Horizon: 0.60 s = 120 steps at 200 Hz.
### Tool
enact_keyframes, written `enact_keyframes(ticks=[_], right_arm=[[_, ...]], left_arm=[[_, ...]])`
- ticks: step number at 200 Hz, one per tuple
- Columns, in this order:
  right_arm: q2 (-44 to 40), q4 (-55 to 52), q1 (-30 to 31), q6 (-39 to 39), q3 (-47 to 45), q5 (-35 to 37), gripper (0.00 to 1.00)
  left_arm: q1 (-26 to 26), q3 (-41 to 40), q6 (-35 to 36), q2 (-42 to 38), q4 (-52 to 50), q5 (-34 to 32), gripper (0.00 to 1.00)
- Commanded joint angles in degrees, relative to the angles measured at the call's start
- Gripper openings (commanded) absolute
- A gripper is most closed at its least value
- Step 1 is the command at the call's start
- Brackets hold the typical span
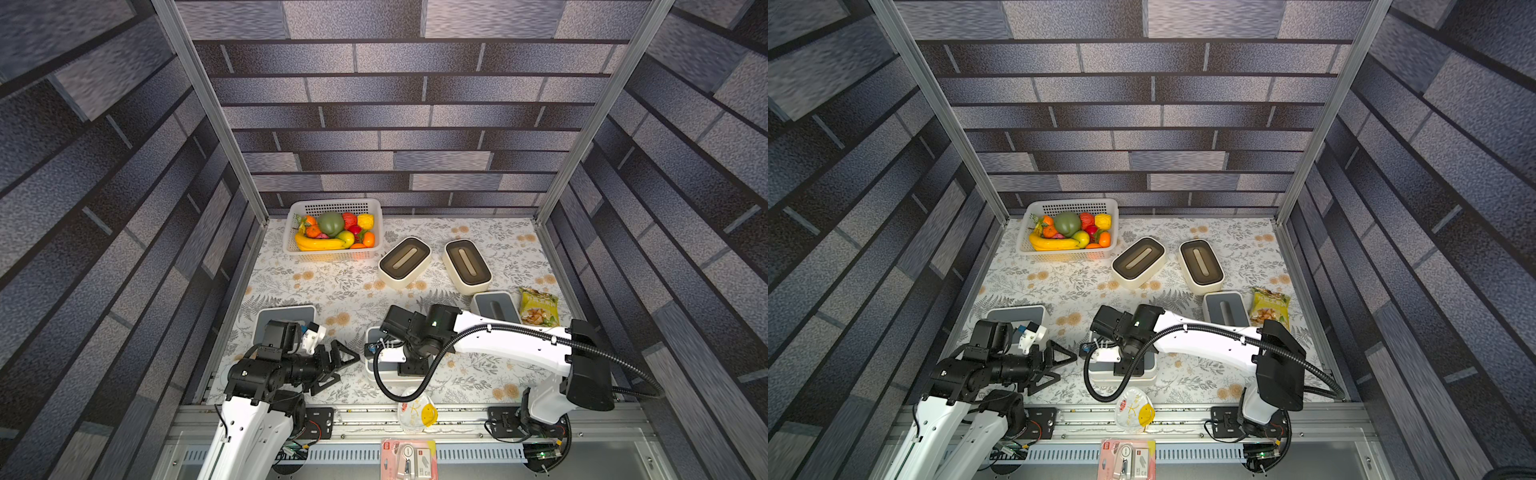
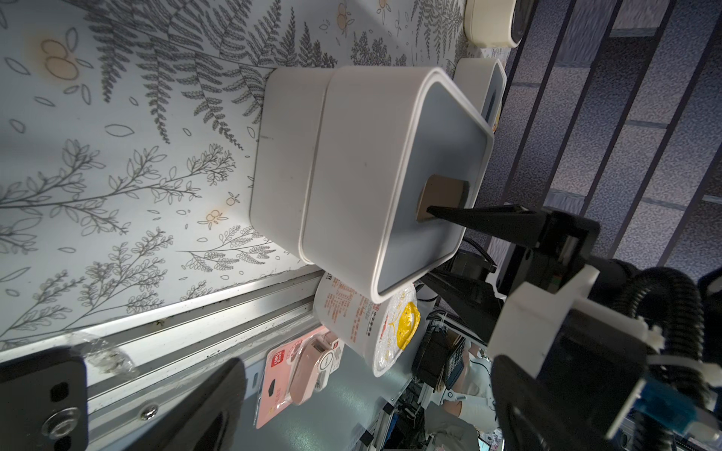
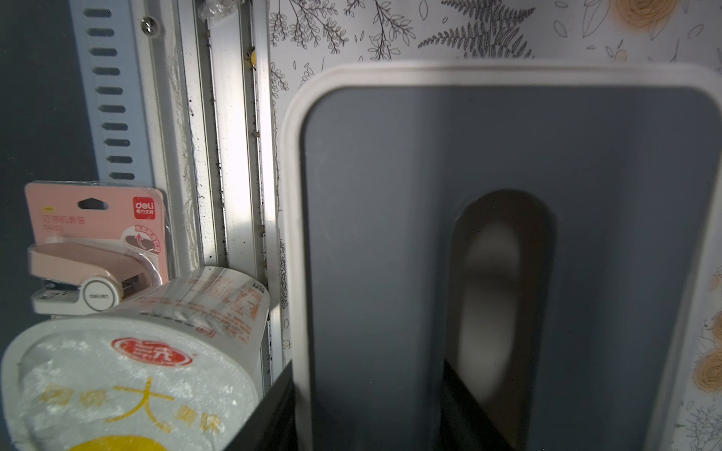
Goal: Stack the tissue boxes
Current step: Place the tissue box at the tissue box.
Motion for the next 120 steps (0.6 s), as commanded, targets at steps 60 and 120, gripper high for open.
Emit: enact_keyframes(ticks=[60, 120], right_arm=[[0.02, -0.18, 0.68, 0.91, 0.39, -0.49, 0.53], [0.37, -0.27, 0.76, 1.08, 0.15, -0.72, 0.54]], left_arm=[[0.31, -1.30, -0.29, 0.09, 1.76, 1.04, 1.00], [0.29, -1.30, -0.39, 0.29, 1.92, 1.03, 1.00]])
